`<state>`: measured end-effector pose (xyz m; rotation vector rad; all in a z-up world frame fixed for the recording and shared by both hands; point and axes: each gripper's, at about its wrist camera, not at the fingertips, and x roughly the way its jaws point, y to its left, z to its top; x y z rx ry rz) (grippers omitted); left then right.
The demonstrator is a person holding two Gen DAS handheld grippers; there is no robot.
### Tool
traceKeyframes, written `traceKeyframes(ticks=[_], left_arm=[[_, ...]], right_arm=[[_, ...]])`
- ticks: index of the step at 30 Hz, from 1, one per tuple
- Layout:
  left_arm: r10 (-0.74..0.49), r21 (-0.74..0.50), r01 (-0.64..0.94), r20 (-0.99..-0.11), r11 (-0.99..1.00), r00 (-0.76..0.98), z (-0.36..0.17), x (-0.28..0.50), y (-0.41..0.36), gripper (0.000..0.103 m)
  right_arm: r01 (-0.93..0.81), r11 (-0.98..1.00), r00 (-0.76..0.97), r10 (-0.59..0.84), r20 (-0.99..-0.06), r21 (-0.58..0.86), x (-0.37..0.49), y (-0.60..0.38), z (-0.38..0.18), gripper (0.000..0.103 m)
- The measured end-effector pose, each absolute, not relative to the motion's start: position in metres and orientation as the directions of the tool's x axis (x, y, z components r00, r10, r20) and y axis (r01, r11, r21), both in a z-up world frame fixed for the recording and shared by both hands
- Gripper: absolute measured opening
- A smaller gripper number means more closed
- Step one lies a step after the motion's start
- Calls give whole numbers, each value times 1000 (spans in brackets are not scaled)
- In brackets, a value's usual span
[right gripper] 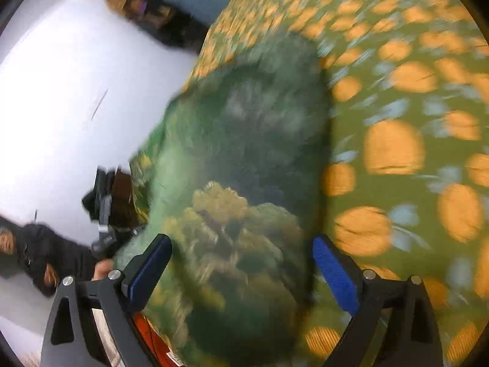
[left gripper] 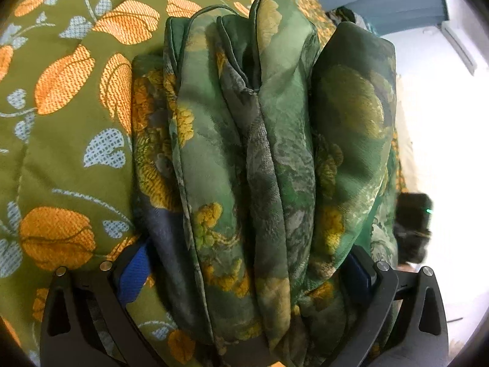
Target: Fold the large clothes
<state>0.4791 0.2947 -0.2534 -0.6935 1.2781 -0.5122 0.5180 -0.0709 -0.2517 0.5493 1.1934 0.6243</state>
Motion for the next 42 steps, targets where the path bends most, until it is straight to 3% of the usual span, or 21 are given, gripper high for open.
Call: traceKeyframes(ticks=[3,5,8,10,12,14,19,25,29,31,32,35,36,38,40,42], left_arm=[[-713,-743,-25,-651,669,259,-258,482,298,103],[-735,-770,-31,-619,637,278,-262,481,297,103],[-712,-753,-28,-633,657,303,-259,477,286,101],[-686,-730,-8,-647,684,332,-249,471,279,79],[-668,-717,-5,-652,697,359,-237,463,278,67],[-672,-725,14,-631,689,386,-220,456,279,63],[-658,-697,93,-613,711,437,-168,468,266,63],[-630,-636,179,-608,751,482,-124,555,242,63],[-610,-600,195,-634,776,476,-133,621,221,65],[-605,-596,182,-655,782,453,-156,646,214,73],[-609,-608,159,-667,778,430,-176,660,214,76],[-608,-638,44,-707,769,363,-243,676,220,87],[-646,-683,42,-668,729,369,-253,672,226,91],[-689,-734,70,-596,676,412,-250,654,242,92],[-658,-693,100,-614,714,436,-233,634,252,92],[-548,-555,149,-674,818,496,-203,608,257,92]], right_arm=[[-156,705,224,707,-671,692,535,-58,-271,98],[-212,758,233,652,-721,617,537,-46,-261,98],[-316,830,294,546,-784,460,523,-26,-239,86],[-401,861,374,465,-803,312,502,-6,-217,74],[-444,863,426,442,-790,243,487,3,-201,70],[-462,850,454,472,-756,254,477,3,-184,67],[-473,817,510,560,-653,330,480,-15,-139,66],[-462,808,576,587,-569,366,552,-43,-123,66],[-439,803,584,596,-551,403,617,-63,-135,66],[-409,798,563,603,-565,443,650,-76,-156,67],[-393,796,553,604,-574,460,657,-80,-165,69],[-231,765,415,637,-650,602,699,-101,-237,86],[-140,744,362,652,-666,653,706,-112,-268,96],[-145,684,397,702,-591,715,695,-128,-273,100],[-202,718,447,673,-590,666,675,-136,-253,100],[-260,805,505,584,-636,533,649,-141,-228,100]])
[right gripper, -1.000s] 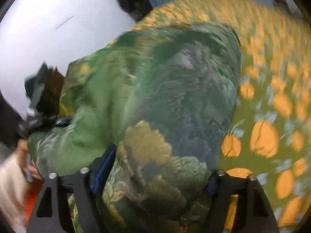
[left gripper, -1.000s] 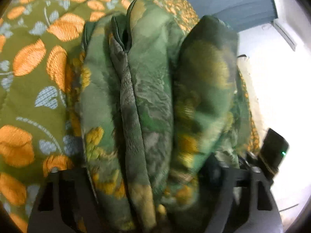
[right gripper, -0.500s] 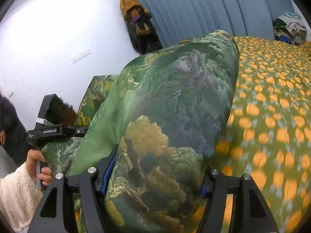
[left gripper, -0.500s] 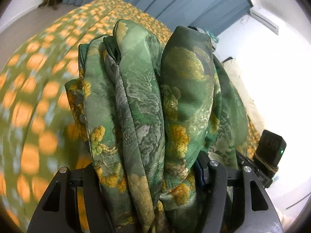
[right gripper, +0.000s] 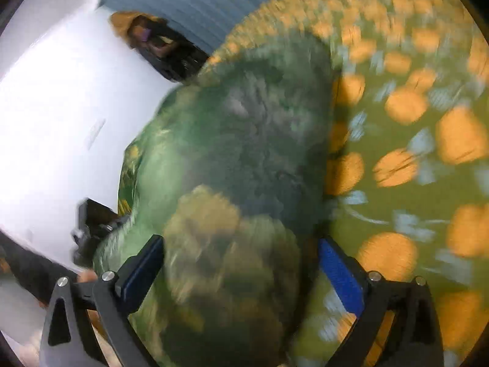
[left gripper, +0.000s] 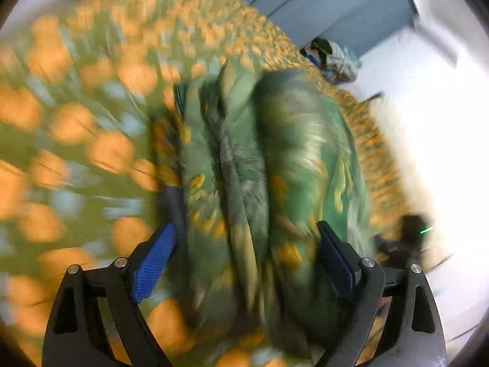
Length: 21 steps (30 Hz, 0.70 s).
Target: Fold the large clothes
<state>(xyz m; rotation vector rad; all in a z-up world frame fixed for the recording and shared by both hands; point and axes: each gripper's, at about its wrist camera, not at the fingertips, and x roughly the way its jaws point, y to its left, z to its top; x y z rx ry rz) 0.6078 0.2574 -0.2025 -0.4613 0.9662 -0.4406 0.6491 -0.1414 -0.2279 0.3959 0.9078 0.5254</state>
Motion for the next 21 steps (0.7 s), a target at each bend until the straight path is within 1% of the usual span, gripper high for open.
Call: traceKeyframes(ticks=[1,2,3,4,6,8,9,10,11,12,14,18,21], left_arm=[[-456,-436,176,-704,883,544,-182,590,254,95],[-362,-316,185,-714,931,600,-161,572,249,97],[-286,-228,174,-706,958,648,-150,556,246,101],[-202,-136,150,-679,979,706,-134,538,239,102],[-76,-25,76,-602,997,795,-108,511,231,102],[11,33,9,-558,999,829,-86,481,218,102],[46,65,-12,-550,998,834,-76,475,209,102],[80,95,-34,-535,995,841,-71,472,202,102],[126,129,-70,-504,989,855,-64,463,191,102],[170,159,-106,-477,982,862,-55,456,181,103],[208,184,-137,-453,973,867,-48,447,171,103],[188,147,-136,-440,980,878,-29,416,154,103],[211,169,-153,-413,974,886,-22,395,135,103]], right_arm=[[-286,854,545,518,-659,435,634,-142,-214,100],[-306,890,589,455,-667,337,617,-142,-200,100],[-321,912,632,407,-660,254,597,-140,-185,100],[-326,926,671,368,-644,189,577,-139,-170,100],[-302,948,749,300,-591,99,539,-137,-143,100],[-213,976,841,207,-500,45,503,-142,-114,100],[-163,986,871,164,-464,43,486,-143,-102,103],[-118,992,889,130,-439,54,473,-146,-96,103],[-90,994,890,111,-443,68,484,-151,-97,103],[-68,994,875,103,-472,91,481,-152,-95,103],[-62,994,847,103,-522,94,474,-151,-97,103],[-30,999,864,43,-501,33,436,-145,-82,103],[-33,999,872,36,-489,14,408,-139,-66,103]])
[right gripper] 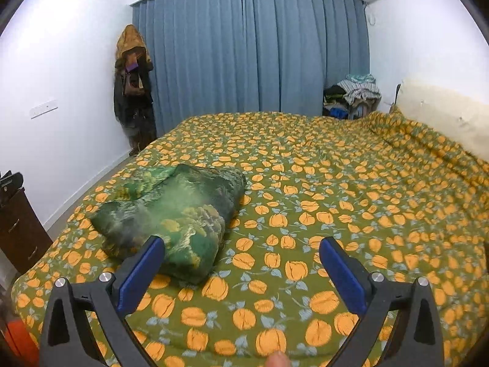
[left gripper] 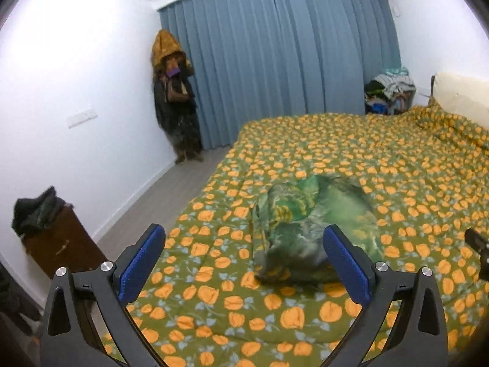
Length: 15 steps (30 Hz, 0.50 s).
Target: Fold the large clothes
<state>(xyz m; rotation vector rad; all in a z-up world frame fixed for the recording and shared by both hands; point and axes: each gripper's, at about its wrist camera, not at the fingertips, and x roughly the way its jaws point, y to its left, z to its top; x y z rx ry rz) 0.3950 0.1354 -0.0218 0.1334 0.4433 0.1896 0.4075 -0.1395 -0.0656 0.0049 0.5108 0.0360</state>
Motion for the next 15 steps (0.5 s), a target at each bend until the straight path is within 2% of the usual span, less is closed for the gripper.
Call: traceKeyframes(ticks=[5,12,15], left_arm=[[202,160,-149,-401,976,894,-10,366,116,103],[210,147,-163,-405,976,890,-5,350,101,103],[194,133,-152,-425,980,884,-8,346,100,103]], right_arm=[[-42,999,879,23,-476,-30,369,-129,-49,103],[-46,999,891,32,-453,-19,343,-131,-41,103],[-9,999,878,-7,-478,-32,341,-129,-42,103]])
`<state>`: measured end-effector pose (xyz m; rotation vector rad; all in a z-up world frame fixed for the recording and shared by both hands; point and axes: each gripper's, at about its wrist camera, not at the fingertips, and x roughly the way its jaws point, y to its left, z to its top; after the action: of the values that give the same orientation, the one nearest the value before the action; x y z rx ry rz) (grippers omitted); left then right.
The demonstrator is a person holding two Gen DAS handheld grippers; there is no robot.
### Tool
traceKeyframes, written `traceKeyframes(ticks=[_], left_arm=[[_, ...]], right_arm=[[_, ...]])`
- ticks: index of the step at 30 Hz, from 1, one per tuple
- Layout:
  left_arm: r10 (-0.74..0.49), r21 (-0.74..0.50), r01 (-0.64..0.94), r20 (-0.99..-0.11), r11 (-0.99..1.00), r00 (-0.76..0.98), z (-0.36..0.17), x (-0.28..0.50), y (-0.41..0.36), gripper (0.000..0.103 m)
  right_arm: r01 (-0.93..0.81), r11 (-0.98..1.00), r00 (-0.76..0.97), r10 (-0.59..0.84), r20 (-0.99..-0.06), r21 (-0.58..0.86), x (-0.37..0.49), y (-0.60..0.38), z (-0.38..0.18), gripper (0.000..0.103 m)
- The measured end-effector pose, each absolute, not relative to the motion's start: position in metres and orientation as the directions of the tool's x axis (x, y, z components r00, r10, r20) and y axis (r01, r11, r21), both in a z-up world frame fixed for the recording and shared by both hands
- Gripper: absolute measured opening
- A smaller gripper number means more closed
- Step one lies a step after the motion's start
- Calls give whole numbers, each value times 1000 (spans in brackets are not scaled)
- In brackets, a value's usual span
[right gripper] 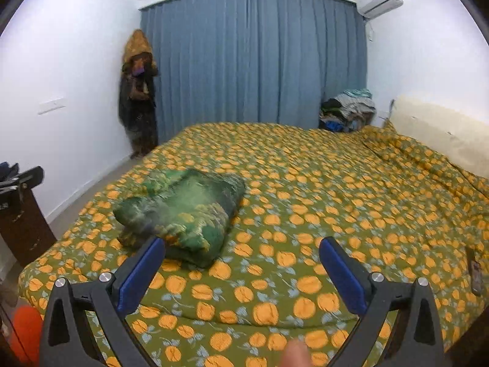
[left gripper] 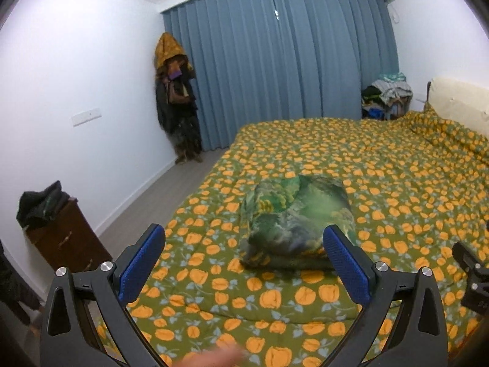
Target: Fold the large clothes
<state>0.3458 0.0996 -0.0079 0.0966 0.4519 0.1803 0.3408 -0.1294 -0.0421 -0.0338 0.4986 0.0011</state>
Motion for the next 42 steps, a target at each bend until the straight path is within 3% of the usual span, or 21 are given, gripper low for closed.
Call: traceKeyframes(ticks=[6,13,18,24,42], left_arm=[[125,42,-121,-510,992,851,-17,340,107,103],[149,89,-120,-537,989,831,-14,315,107,103],[145,108,-102,-561,989,815,-26,318,103,103],[66,17,-71,-633,997,771,-40,329,99,103],[118,76,-90,-626,993,771,-43,336,88,103]], right_arm=[[-40,999,870,18,-493,-35,334,-120,-44,103],[-74,987,856,-11,-517,-143,327,-86,-32,103],[-57,992,828,-15,-560,-110,323,-85,-32,103],[-29,996,818,-23,-575,-82,320,-96,-34,103],[-11,995,804,-51,-593,-101,325,-102,-51,103]])
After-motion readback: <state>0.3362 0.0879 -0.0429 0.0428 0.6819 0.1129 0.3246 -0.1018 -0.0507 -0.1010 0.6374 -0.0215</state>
